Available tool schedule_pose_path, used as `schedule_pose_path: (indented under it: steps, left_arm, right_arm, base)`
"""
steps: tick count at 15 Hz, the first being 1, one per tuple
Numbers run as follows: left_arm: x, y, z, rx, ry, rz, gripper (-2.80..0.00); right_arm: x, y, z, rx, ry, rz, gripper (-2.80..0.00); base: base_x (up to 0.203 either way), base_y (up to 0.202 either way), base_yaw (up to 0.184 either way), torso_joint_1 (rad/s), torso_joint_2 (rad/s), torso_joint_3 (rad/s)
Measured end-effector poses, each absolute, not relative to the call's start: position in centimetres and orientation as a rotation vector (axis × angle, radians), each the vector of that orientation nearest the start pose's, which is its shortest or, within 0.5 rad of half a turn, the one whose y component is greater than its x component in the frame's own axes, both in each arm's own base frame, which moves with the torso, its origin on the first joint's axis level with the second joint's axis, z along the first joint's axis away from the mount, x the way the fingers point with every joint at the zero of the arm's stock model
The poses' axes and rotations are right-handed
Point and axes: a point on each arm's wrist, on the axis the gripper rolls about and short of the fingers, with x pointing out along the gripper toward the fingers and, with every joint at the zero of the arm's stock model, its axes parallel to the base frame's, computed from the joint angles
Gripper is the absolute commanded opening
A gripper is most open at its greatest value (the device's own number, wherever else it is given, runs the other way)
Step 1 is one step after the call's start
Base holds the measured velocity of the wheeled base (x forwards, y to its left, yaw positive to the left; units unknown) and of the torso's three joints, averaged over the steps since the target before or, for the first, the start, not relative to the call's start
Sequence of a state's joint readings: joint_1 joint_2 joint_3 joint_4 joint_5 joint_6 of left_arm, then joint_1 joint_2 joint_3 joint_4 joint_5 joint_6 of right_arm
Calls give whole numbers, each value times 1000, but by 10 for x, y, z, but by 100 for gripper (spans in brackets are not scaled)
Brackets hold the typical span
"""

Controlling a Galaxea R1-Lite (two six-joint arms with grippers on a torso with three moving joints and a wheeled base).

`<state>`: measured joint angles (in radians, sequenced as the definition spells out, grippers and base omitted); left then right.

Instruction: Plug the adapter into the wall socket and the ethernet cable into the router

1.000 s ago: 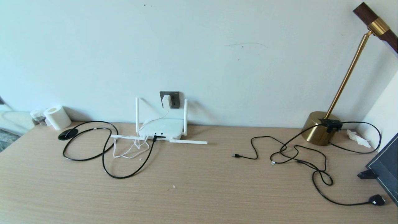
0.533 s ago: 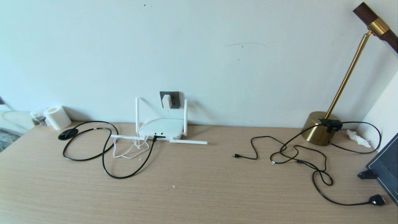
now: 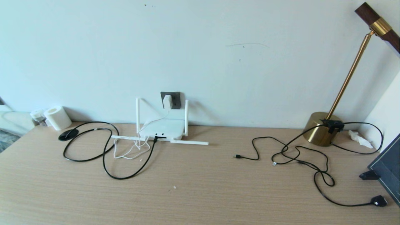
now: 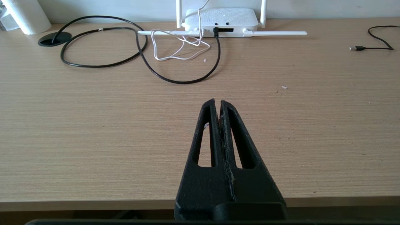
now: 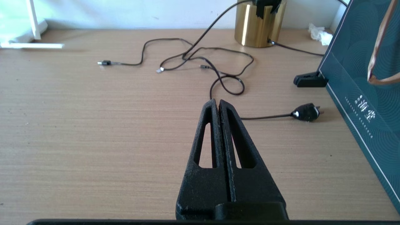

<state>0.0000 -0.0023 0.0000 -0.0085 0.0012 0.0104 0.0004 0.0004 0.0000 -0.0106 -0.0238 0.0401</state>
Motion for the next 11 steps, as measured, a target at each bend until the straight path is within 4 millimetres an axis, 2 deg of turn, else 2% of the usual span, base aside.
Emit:
schedule_pose_path:
  steps: [11]
  left_arm:
    - [-23, 0, 76, 9, -12, 3, -280]
  right_arm:
    - [-23, -1, 76, 41, -8, -23, -280]
  base:
    - [0, 0, 0, 0, 0, 0]
